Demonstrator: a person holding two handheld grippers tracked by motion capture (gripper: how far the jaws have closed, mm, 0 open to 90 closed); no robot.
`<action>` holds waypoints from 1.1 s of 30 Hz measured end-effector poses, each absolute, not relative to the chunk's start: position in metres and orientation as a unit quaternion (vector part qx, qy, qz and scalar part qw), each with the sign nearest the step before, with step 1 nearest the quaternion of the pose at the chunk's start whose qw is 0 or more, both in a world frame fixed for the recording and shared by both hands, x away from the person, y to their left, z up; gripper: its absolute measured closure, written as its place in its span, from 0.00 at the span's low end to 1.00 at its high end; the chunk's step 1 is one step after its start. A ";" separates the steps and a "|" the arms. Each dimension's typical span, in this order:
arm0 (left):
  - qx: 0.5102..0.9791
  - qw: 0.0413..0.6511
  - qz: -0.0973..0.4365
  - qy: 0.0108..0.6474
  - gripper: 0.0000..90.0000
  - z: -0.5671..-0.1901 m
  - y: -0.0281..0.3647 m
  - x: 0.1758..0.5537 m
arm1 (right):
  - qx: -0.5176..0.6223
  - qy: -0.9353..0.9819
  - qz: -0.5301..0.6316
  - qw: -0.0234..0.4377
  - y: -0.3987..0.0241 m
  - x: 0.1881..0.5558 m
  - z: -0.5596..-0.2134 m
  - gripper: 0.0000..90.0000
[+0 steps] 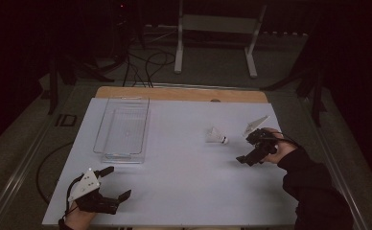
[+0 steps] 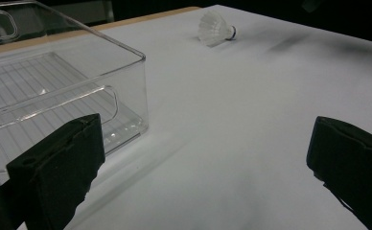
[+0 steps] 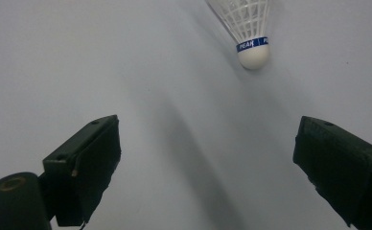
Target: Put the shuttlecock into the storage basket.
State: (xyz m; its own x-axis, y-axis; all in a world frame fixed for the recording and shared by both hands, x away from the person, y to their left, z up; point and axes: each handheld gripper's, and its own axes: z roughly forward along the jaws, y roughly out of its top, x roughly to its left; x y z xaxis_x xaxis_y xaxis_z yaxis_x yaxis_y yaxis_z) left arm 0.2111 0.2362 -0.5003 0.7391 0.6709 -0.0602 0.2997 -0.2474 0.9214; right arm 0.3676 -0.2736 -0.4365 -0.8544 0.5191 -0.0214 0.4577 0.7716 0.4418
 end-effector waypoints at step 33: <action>0.775 0.522 0.172 0.311 0.00 -0.502 0.235 0.212 | 0.190 0.962 0.187 0.052 -0.246 0.417 -0.448 0.15</action>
State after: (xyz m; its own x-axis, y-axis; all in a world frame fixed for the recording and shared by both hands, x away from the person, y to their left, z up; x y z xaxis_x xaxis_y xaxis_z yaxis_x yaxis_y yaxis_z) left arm 0.2122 0.2349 -0.5021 0.7473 0.6620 -0.0580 0.3024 -0.2611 0.9167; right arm 0.4167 -0.2455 -0.4483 -0.9224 0.3853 -0.0287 0.3464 0.8577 0.3800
